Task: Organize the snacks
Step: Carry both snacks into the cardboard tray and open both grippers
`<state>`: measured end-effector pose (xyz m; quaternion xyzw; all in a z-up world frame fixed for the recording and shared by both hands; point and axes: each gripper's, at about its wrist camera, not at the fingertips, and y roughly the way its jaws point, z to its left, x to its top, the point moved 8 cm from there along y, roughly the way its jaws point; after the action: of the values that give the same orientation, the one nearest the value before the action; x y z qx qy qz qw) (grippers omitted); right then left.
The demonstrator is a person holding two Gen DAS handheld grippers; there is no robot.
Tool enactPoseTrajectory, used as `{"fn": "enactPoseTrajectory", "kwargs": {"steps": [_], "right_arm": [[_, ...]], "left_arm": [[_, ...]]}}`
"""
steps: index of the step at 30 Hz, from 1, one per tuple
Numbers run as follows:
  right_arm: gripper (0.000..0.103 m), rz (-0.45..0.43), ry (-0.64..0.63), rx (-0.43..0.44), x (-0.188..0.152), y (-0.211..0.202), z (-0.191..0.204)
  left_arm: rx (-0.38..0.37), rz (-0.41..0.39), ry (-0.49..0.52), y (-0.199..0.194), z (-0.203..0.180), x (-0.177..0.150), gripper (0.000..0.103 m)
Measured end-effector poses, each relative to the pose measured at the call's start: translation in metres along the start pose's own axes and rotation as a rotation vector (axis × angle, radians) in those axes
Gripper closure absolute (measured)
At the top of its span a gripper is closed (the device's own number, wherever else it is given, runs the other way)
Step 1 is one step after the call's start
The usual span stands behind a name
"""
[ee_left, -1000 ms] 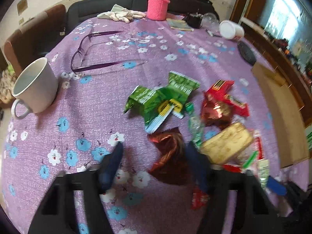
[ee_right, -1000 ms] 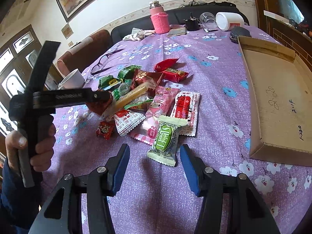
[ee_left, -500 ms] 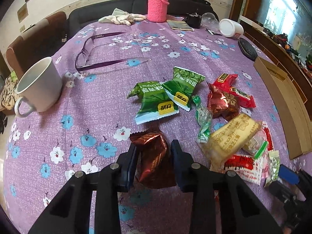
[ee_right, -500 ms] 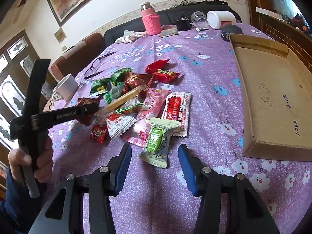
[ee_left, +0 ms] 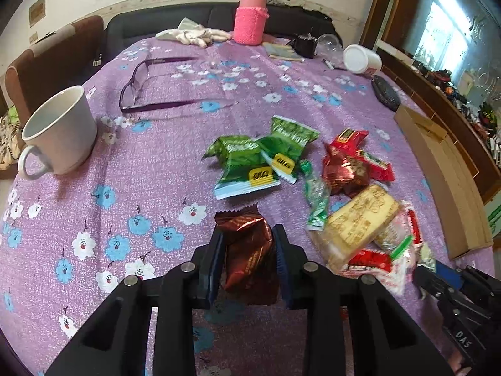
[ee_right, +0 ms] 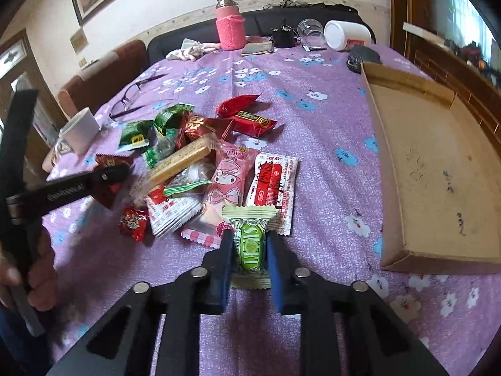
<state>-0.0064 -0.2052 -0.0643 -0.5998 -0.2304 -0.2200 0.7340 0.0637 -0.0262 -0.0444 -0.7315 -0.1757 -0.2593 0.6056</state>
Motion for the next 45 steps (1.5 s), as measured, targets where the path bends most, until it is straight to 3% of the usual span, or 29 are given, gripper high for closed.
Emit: {"fn": "enactPoseTrajectory", "kwargs": {"steps": [10, 22, 45], "right_arm": [[0.084, -0.049, 0.056, 0.056, 0.007, -0.020, -0.007], [0.084, -0.089, 0.092, 0.106, 0.020, -0.035, -0.014], [0.084, -0.232, 0.260, 0.153, 0.089, -0.060, -0.092]], "left_arm": [[-0.067, -0.081, 0.012, -0.018, -0.011, 0.009, 0.074], [-0.084, -0.098, 0.054, -0.030, -0.029, 0.008, 0.074], [-0.152, -0.082, 0.200, -0.040, -0.140, 0.028, 0.074]]}}
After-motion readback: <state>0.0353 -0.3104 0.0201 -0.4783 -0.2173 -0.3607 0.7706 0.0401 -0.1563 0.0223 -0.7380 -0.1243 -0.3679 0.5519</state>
